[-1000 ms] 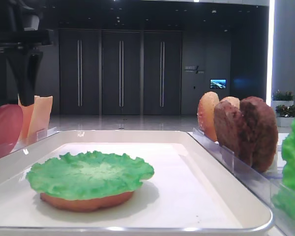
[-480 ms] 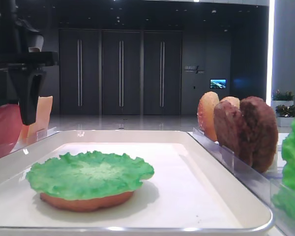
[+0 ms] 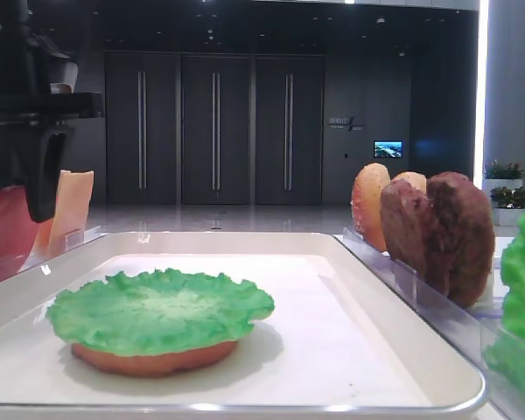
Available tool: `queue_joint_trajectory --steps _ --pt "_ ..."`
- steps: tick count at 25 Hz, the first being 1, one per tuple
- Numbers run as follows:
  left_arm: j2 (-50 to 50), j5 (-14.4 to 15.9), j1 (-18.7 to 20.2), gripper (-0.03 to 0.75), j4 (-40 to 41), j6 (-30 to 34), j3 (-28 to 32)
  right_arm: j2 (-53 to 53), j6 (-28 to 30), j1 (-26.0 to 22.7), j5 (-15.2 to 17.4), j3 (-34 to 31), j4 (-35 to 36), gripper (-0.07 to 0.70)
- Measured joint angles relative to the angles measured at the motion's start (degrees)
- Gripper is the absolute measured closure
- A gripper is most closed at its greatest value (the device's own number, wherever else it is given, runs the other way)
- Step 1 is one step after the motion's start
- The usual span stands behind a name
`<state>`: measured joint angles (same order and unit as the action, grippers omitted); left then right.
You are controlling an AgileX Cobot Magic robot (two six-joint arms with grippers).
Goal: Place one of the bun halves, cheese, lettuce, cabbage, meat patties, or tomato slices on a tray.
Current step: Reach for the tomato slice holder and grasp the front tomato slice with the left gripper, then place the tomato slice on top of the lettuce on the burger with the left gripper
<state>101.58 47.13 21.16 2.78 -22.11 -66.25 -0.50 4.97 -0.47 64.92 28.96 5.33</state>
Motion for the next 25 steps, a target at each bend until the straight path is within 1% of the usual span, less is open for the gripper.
queue_joint_trajectory --steps 2,5,10,14,16,25 --pt "0.0 0.0 0.0 0.399 0.1 0.0 0.0 0.0 0.0 0.0 0.0 0.0 0.0 0.089" --pt "0.0 0.0 0.0 0.475 0.1 0.0 0.0 0.0 0.0 0.0 0.0 0.0 0.0 0.089" --pt "0.0 0.2 0.0 0.65 0.6 0.0 0.0 0.0 0.0 0.0 0.0 0.0 0.0 0.089" --pt "0.0 0.5 0.0 0.658 0.4 0.1 -0.1 0.0 0.0 0.0 0.0 0.0 0.0 0.089" --pt "0.0 1.1 -0.1 0.658 -0.3 0.7 -0.3 0.0 0.0 0.0 0.0 0.0 0.0 0.089" --pt "-0.8 8.1 -0.1 0.658 -3.1 1.9 -5.1 0.0 0.0 0.0 0.0 0.0 0.0 0.089"
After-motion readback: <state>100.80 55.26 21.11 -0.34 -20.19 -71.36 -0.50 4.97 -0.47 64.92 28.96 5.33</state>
